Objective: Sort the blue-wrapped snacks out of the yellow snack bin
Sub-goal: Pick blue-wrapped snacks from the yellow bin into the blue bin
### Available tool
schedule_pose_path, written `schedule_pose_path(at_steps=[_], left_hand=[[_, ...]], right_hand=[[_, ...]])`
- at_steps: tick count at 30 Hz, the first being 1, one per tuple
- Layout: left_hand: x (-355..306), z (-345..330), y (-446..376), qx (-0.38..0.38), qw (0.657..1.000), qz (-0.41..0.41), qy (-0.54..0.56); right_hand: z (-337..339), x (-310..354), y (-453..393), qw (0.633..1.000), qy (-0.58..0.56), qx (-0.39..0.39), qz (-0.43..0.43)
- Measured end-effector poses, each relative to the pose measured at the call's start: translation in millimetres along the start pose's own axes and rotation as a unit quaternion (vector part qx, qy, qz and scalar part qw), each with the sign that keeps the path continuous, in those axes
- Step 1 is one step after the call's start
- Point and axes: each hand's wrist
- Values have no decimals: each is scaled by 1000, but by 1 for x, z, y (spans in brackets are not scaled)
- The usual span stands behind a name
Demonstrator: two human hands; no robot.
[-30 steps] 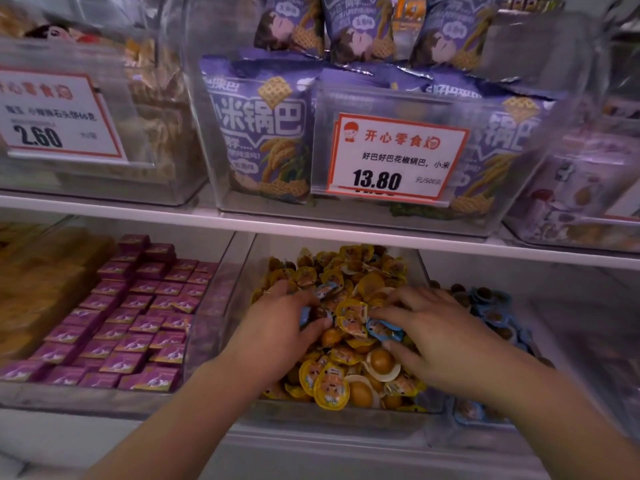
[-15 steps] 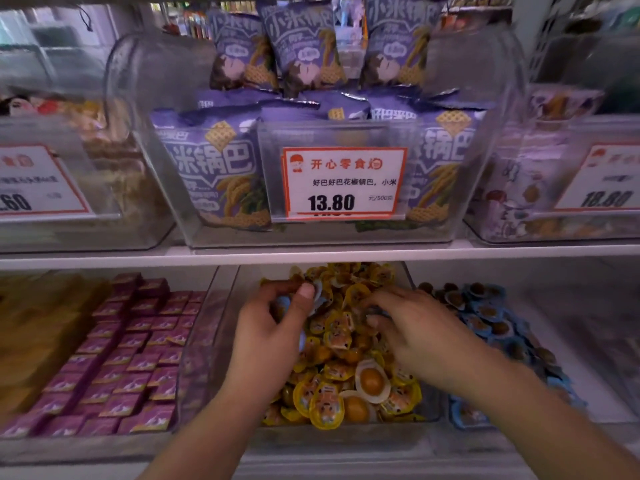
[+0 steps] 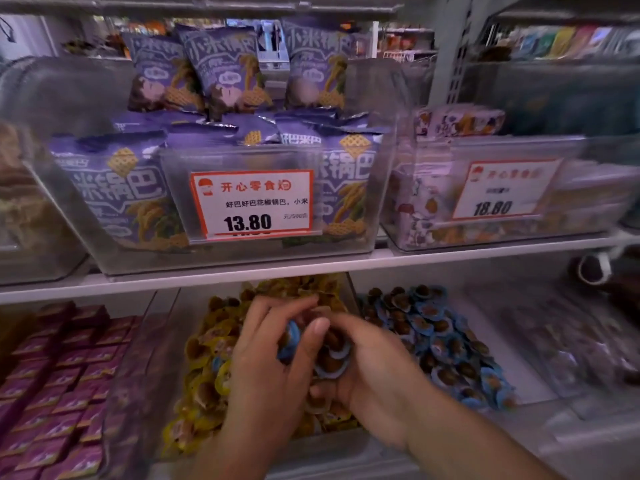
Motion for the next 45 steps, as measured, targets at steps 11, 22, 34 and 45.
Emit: schedule_pose_path(at_steps=[11,22,34,45], left_hand=[[-26,-26,2,132,988,-56,-50],[-32,-50,3,186,974,-103,-75],[30,-5,-16,148,974,68,-156],[41,61,19,65,972,145,-174]], right_hand=[[14,6,22,999,1,25,42],[52,33,28,989,38,-48,134],[187,93,4,830,398,-377,107],[50,32,-18,657,693,-85,284]])
Point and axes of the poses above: each hand's wrist, its own y-axis away from the middle knuckle, its own z-axis out of the back of the hand, x = y × z, and after that the axes turned 11 degrees about x, right-handed
